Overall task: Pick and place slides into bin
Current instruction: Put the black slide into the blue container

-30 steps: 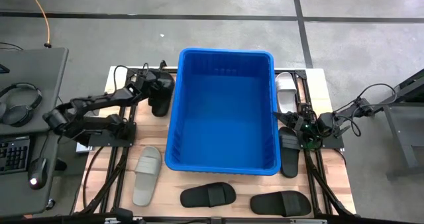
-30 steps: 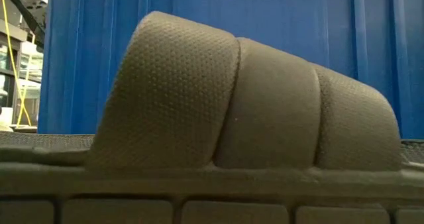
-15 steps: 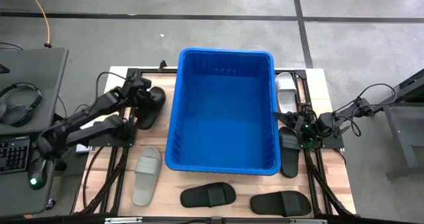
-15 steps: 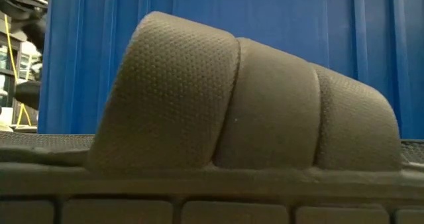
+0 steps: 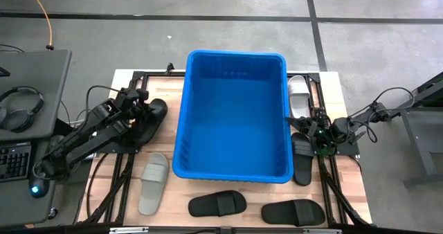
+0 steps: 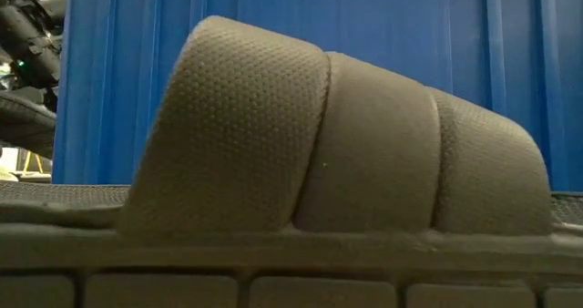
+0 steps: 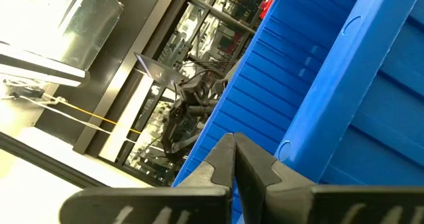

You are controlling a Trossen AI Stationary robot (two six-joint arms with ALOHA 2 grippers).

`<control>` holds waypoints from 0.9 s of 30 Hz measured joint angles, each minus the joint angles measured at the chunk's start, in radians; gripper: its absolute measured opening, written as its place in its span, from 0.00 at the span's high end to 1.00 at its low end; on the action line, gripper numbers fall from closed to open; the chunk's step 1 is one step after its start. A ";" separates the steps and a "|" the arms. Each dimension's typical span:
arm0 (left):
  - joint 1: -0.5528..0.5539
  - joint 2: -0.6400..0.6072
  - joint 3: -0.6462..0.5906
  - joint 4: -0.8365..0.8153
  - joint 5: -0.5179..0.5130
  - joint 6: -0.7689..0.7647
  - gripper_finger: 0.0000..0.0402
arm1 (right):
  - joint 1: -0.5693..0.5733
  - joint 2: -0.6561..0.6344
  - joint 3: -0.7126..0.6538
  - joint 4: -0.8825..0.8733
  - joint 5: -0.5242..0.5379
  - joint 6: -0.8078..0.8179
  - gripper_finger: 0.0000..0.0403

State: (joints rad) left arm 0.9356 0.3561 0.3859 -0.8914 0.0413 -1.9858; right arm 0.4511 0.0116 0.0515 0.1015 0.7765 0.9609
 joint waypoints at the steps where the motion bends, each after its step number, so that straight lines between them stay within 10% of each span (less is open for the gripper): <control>1: 0.000 0.000 0.000 -0.001 -0.001 0.010 1.00 | 0.000 0.000 0.000 0.000 0.000 0.000 1.00; 27: -0.001 0.006 -0.001 0.157 0.284 0.366 0.99 | 0.000 0.000 0.000 0.000 -0.001 0.000 1.00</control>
State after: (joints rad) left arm 0.9349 0.3623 0.3851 -0.7344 0.3251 -1.6198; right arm 0.4511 0.0116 0.0517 0.1013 0.7757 0.9607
